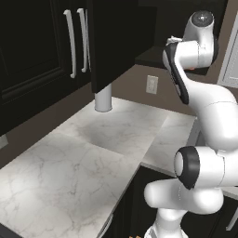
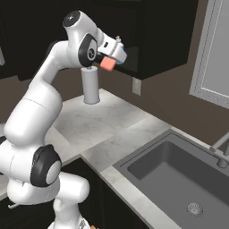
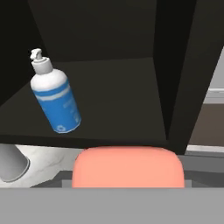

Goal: Pick up the bar soap and soap dispenser from the sink, and place them back in the cabinet, and close the cabinet door.

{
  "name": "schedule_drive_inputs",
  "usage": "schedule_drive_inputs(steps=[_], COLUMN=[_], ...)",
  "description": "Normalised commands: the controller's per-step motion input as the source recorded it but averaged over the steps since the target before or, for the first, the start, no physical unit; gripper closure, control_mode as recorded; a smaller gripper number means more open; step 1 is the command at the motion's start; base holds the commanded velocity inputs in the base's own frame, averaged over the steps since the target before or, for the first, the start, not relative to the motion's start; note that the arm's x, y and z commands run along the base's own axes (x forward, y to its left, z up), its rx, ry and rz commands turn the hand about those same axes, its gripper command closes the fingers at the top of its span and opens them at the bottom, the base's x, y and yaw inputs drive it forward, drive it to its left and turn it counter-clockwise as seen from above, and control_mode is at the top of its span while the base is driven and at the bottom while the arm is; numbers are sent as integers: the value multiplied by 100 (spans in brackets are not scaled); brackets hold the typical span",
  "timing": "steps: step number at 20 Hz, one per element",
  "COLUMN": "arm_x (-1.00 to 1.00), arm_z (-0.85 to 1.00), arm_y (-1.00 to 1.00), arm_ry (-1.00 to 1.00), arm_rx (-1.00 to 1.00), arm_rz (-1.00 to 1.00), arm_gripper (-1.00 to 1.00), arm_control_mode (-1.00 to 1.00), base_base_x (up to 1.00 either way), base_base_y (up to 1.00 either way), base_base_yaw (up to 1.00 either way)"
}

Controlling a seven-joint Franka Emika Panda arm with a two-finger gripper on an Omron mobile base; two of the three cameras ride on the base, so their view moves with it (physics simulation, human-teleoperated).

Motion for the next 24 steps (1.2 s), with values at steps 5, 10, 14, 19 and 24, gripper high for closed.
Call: schedule_drive_inputs(steps=[5, 10, 14, 19, 24], arm_x=[16, 14, 8, 8, 6], arm_z=[0, 1, 3, 2, 2], arm_y=[-3, -3, -9, -13, -14], arm_ry=[0, 0, 0, 0, 0], arm_rx=[0, 0, 0, 0, 0], arm_rz=[0, 0, 0, 0, 0], arm_gripper=[100, 100, 100, 100, 100], arm_control_mode=[-100, -100, -100, -100, -100], base_base_x=[0, 0, 0, 0, 0], base_base_y=[0, 0, 0, 0, 0], base_base_yaw=[0, 0, 0, 0, 0])
